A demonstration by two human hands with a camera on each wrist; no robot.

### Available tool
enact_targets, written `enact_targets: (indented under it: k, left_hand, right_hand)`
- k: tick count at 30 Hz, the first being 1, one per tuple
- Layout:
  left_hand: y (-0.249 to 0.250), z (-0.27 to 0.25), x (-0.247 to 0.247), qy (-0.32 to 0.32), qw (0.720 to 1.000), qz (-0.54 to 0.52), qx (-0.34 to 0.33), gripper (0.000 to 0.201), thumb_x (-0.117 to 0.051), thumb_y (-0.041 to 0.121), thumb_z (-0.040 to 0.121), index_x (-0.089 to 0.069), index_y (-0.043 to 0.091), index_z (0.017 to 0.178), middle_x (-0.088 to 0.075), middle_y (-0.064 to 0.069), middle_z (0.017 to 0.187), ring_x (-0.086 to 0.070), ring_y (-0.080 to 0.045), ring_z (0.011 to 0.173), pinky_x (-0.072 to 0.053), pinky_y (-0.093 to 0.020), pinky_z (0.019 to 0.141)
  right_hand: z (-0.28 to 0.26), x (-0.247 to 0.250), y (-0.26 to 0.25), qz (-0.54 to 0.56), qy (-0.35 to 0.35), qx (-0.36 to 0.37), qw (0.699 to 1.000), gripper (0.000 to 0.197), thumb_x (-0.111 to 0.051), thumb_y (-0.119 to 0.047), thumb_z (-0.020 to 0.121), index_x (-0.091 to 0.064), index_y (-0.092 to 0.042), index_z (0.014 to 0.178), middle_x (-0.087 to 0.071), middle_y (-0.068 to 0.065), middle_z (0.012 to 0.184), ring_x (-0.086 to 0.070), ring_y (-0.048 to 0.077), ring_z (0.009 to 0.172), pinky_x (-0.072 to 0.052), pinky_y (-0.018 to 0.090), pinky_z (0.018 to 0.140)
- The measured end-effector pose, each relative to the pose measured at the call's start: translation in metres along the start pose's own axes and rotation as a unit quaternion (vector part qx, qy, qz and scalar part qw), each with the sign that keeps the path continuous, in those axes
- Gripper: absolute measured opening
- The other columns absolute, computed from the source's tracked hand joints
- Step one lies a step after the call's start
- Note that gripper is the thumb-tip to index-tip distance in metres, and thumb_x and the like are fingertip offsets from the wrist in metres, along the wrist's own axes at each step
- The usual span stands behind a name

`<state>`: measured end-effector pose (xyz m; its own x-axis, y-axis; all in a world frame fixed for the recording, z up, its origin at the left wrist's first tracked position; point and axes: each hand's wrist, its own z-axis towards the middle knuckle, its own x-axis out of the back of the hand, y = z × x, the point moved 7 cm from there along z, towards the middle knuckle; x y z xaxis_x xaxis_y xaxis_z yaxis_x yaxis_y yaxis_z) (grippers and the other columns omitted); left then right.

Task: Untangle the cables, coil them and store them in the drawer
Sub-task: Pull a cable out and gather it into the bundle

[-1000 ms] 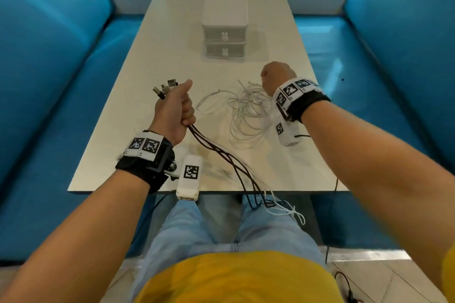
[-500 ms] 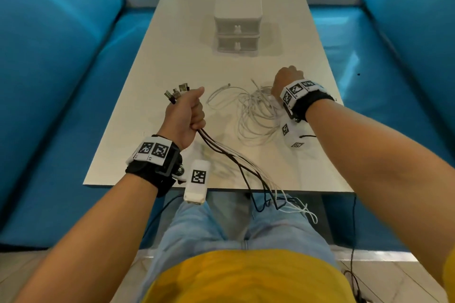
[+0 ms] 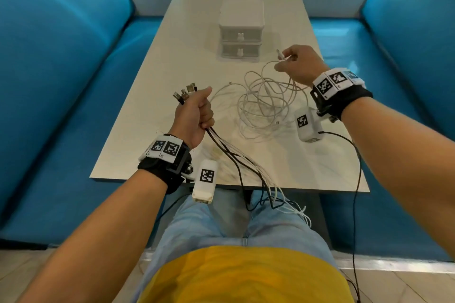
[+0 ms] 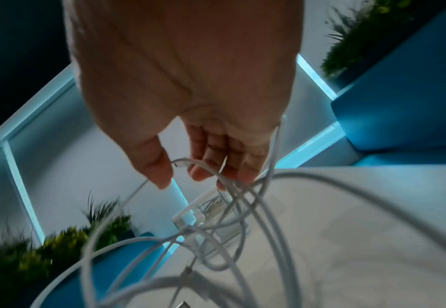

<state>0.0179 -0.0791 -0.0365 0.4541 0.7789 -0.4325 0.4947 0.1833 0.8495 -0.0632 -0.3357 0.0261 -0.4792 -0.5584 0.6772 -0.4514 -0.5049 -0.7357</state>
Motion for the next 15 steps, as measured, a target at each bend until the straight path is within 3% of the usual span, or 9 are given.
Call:
enact_targets:
  k: [5,10,12,15]
  left_hand:
    - [0.002,-0.006,0.0,0.001,1.0,-0.012,0.004,0.049,-0.055,0.023,0.094,-0.023,0.022,0.057,-0.018,0.007,0.045,-0.013,-0.01,0.041,-0.014,-0.024,0.042]
    - [0.005,-0.012,-0.004,0.007,1.0,-0.014,-0.009,0.049,-0.058,0.02,0.092,-0.026,0.022,0.055,-0.018,0.007,0.045,-0.014,-0.009,0.041,-0.014,-0.024,0.043]
    - [0.006,-0.014,-0.009,0.005,0.999,-0.022,-0.024,0.048,-0.058,0.019,0.092,-0.027,0.022,0.056,-0.019,0.007,0.045,-0.014,-0.009,0.041,-0.013,-0.024,0.043]
    - [0.005,-0.014,-0.019,0.0,0.999,-0.025,-0.047,0.043,-0.059,0.025,0.093,-0.031,0.022,0.061,-0.022,0.009,0.045,-0.015,-0.008,0.041,-0.014,-0.023,0.042]
  right_hand:
    - [-0.003,0.005,-0.005,0.059,0.014,-0.014,0.998,0.026,-0.062,-0.022,0.083,-0.069,-0.005,0.102,-0.067,0.018,0.097,-0.054,0.019,0.081,-0.046,0.033,0.077]
    - [0.002,0.022,-0.011,0.105,0.082,-0.016,0.991,0.032,-0.047,-0.015,0.091,-0.063,0.004,0.111,-0.046,-0.003,0.067,-0.038,0.003,0.053,-0.03,0.018,0.051]
    - [-0.004,0.029,-0.016,0.14,0.124,0.021,0.982,0.031,-0.044,-0.008,0.092,-0.066,0.0,0.111,-0.046,-0.005,0.064,-0.038,0.0,0.044,-0.03,0.013,0.046]
    - [-0.024,0.026,-0.033,0.117,0.146,0.104,0.977,0.028,-0.051,-0.008,0.091,-0.07,-0.01,0.112,-0.062,-0.007,0.084,-0.051,-0.007,0.062,-0.04,0.009,0.064]
